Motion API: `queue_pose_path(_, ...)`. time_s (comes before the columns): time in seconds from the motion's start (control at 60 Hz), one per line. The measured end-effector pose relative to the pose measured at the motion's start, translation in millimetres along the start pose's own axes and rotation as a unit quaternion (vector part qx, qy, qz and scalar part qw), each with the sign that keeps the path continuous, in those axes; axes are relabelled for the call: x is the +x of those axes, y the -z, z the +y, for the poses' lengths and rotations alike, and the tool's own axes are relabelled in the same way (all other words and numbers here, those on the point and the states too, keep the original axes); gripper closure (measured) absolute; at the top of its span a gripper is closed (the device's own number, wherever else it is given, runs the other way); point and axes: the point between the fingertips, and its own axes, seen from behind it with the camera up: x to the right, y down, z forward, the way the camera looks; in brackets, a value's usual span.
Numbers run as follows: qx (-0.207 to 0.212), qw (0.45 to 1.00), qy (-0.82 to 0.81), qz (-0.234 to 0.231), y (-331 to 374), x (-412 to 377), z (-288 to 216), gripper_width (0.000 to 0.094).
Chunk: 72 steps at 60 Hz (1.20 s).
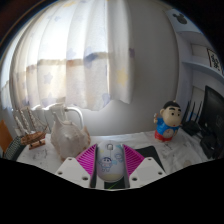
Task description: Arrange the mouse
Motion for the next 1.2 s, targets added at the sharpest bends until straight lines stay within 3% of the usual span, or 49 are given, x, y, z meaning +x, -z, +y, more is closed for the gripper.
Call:
queue_pose_path(0.133,-0.018,0.999,0.023,0.018,-51.0,66.4,23.8,0.0562)
queue_pose_path(0.367,-0.081,0.996,0.023,-0.016,-106.9,99.4,113.7,0.0555)
queue_pose_path(0.433,-0.095,0.995,0.008,-0.034,-108.3,95.8,128.6,0.0516)
queue_pose_path(0.483,-0.088,0.995,0.009,-0.043,-107.8,94.9,127.6,0.0413)
queue_pose_path(0.583,-0.101,0.994,0.022,-0.038,-98.1,101.2,127.6,0.0071)
queue_pose_path(0.833,-0.111,0.993,0.033,-0.032,30.4,97.2,85.2,0.0090)
queue_pose_path(1.033,-0.143,0.989,0.035,-0.019,148.8,97.9,95.3,0.0090)
queue_pose_path(1.2,-0.145,0.989,0.040,-0.004,191.9,99.4,100.2,0.0092)
